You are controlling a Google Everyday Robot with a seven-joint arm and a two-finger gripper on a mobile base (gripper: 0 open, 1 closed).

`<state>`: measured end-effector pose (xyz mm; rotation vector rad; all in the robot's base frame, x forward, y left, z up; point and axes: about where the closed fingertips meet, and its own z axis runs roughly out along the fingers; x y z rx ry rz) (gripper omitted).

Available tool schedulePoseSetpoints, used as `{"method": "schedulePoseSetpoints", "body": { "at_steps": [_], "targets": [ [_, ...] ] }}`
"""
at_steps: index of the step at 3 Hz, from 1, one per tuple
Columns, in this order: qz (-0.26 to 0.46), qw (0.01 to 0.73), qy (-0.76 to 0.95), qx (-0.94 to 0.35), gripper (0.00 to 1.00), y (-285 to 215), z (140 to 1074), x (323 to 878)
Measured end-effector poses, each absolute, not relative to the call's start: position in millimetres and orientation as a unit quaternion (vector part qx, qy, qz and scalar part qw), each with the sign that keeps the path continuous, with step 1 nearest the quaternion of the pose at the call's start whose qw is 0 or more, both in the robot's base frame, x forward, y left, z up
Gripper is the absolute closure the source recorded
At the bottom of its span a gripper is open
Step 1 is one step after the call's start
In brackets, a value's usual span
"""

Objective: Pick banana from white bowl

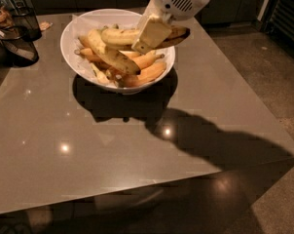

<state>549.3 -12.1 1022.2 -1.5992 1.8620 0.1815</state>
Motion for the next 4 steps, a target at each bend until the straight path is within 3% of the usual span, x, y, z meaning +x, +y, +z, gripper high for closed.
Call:
{"method": "schedulePoseSetpoints", "body": {
  "at_steps": [4],
  "targets": [
    [0.079, 0.361, 0.679, -0.634, 1.00, 8, 1056, 486]
  ]
}}
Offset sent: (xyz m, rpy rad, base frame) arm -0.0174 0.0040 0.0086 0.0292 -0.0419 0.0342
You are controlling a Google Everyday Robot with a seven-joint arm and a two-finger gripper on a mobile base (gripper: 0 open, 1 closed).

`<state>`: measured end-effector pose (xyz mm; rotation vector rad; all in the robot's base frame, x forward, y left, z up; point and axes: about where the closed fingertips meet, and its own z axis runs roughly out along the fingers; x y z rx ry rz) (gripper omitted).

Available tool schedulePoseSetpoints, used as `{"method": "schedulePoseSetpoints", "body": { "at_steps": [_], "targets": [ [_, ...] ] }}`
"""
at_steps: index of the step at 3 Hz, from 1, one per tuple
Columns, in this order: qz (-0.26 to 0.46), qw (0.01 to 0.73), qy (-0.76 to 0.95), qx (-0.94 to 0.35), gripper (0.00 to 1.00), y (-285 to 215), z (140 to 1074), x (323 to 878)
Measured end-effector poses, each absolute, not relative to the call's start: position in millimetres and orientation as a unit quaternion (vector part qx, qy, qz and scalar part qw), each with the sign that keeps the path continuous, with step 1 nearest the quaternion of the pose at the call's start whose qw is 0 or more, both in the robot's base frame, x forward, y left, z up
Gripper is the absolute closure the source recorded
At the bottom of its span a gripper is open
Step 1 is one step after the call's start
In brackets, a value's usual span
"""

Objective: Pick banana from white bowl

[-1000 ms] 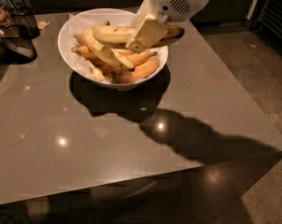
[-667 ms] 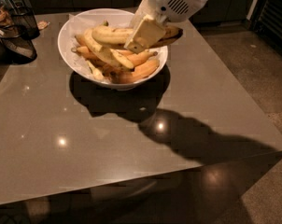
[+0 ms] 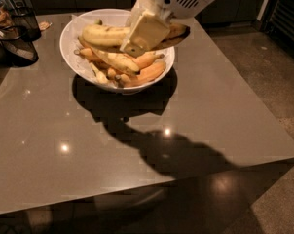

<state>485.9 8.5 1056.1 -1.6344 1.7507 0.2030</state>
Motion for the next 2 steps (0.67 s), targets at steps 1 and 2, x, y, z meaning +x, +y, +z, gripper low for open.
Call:
{"method": "schedulePoseSetpoints", "body": {
  "at_steps": [1, 2],
  "targets": [
    [0.096, 0.363, 0.674, -0.636, 1.00, 15.7, 1058.4, 466.2],
    [0.123, 0.366, 0.666, -0.638, 1.00, 21.4, 1050.4, 456.3]
  ]
}}
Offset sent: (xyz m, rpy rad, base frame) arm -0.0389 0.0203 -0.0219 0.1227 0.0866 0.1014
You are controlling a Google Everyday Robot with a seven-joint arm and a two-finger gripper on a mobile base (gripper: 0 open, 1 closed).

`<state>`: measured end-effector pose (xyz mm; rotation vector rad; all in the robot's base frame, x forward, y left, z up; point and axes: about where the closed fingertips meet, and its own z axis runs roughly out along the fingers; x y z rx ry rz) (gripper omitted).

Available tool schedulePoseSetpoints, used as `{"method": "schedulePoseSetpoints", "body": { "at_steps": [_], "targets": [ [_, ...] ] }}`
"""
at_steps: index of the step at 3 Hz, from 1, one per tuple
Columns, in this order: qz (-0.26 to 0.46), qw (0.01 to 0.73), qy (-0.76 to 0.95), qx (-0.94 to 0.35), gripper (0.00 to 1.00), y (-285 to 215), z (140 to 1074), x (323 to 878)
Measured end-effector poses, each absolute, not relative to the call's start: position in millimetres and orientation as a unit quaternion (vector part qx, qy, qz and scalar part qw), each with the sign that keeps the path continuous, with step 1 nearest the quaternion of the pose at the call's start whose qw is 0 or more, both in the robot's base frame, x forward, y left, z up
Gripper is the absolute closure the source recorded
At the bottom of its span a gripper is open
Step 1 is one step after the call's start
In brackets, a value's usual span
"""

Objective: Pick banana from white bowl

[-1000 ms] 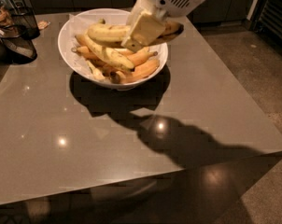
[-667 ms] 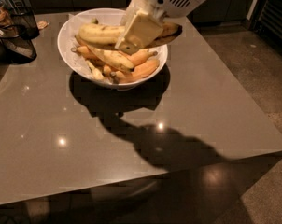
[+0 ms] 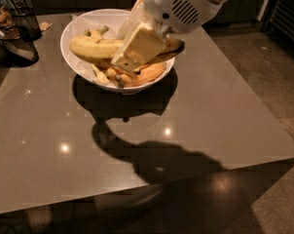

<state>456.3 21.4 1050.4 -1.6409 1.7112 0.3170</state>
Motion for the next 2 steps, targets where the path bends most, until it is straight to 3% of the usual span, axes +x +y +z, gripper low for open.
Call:
{"method": "schedulePoseSetpoints", "body": {
  "at_steps": [2],
  "targets": [
    [0.164, 0.375, 0.653, -0.637, 1.00, 27.8, 1039.5, 448.8]
  ]
}}
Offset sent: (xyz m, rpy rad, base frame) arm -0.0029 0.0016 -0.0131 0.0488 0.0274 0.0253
